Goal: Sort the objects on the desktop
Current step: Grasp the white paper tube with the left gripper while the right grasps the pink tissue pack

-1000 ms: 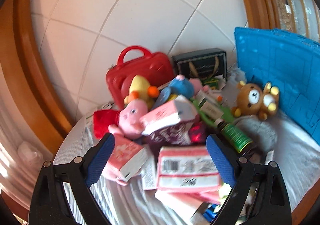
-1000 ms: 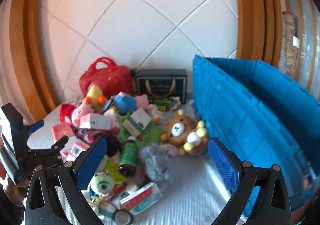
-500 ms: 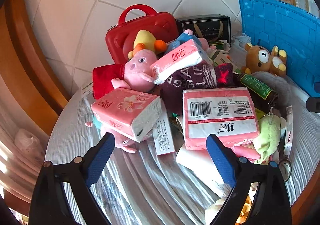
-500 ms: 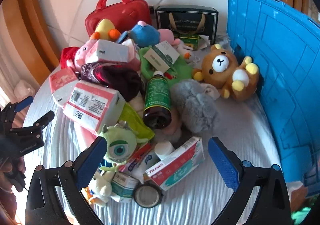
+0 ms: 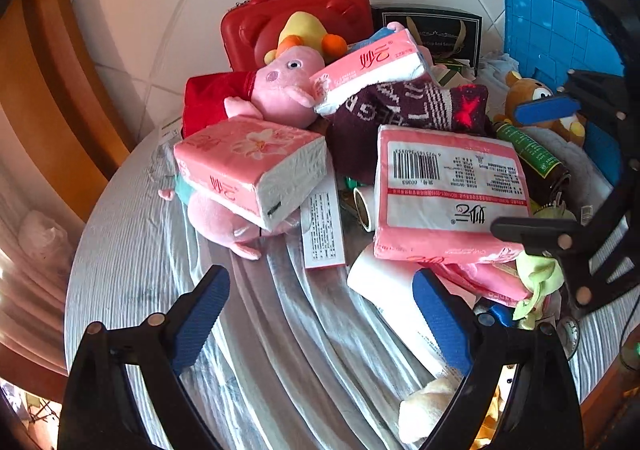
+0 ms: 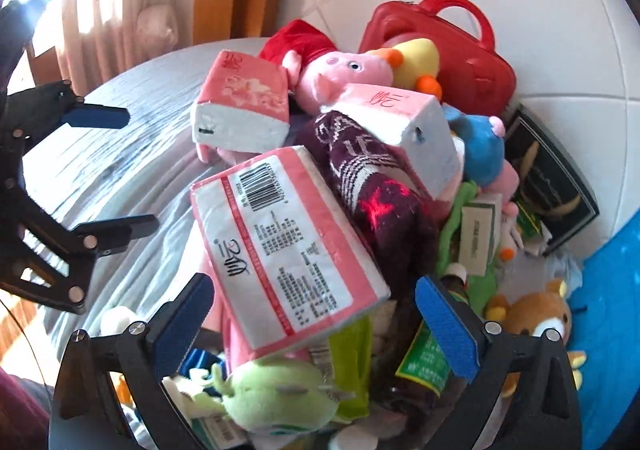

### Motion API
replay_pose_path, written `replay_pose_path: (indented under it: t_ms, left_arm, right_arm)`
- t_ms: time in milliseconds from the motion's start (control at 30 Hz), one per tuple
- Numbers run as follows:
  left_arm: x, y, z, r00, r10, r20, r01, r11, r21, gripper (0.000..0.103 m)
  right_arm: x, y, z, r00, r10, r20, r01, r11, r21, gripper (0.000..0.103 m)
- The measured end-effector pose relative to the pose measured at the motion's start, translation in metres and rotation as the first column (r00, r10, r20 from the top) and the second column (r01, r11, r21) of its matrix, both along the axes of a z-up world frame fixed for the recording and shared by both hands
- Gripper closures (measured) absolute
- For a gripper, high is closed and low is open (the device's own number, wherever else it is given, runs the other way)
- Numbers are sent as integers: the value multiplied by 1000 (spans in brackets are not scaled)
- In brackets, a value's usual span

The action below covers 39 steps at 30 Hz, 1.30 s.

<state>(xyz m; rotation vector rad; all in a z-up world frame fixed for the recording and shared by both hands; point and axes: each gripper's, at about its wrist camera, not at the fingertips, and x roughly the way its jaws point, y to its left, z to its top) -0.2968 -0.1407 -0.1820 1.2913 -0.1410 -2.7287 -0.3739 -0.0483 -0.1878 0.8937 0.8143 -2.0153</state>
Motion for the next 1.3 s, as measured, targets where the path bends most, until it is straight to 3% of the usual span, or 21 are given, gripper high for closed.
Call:
replay_pose_path:
  t_ms: [67, 200, 300, 367, 400, 467, 700, 833, 867, 967, 1067, 1200, 1300]
  left_arm:
    - [2, 2, -9, 1000, 8, 25, -9, 999, 34, 9]
    - [1, 12, -28, 997, 24, 75, -29, 997, 70, 9]
    - [0, 15, -37, 994, 42, 104, -53, 994, 99, 9]
    - [0, 16, -40, 992, 53, 112, -65, 992, 108, 9]
    - [1, 16, -41, 992, 60, 114, -72, 991, 109, 9]
    - [0, 16, -41, 991, 71, 111, -84, 989, 118, 9]
    - [-19, 21, -52, 991, 81, 103, -101, 972, 211, 9]
    - [-28, 21, -68, 987, 86, 136, -118, 961, 249, 9]
    - [-30, 20, -75, 983, 87, 162, -128, 955, 266, 11]
    - [-29, 16, -93, 973, 55, 225, -128, 937, 324, 54]
    - [-19, 5, -89, 977, 40, 208, -116, 923, 368, 55]
    - [-7, -5, -70, 987, 26, 160, -75, 949, 305, 59]
    - [0, -14, -55, 991, 10, 130, -48, 956, 291, 59]
  right_arm:
    - [-11, -8, -9, 998, 40, 38, -41, 999, 33, 0]
    - [-31, -23, -23, 964, 127, 235, -139, 990, 36, 0]
    - [-33, -39, -43, 948, 165, 271, -201, 973, 113, 0]
    - [-30, -44, -59, 959, 168, 227, -214, 956, 200, 2]
    - [-28, -43, -58, 966, 163, 202, -204, 959, 197, 8]
    - [-30, -34, -46, 963, 133, 235, -168, 977, 133, 13]
    - [-35, 12, -17, 960, 1, 278, 5, 1000, -22, 14]
    - [-32, 31, -17, 955, -49, 291, 68, 996, -55, 14]
    - [-35, 34, -15, 952, -62, 300, 84, 994, -63, 14]
    - [-41, 46, -13, 942, -101, 321, 135, 987, -83, 14]
    - [-40, 51, -8, 942, -125, 311, 165, 981, -103, 14]
    - [-22, 57, 0, 940, -150, 305, 202, 968, -148, 14]
    - [-12, 57, 8, 939, -162, 303, 227, 954, -194, 14]
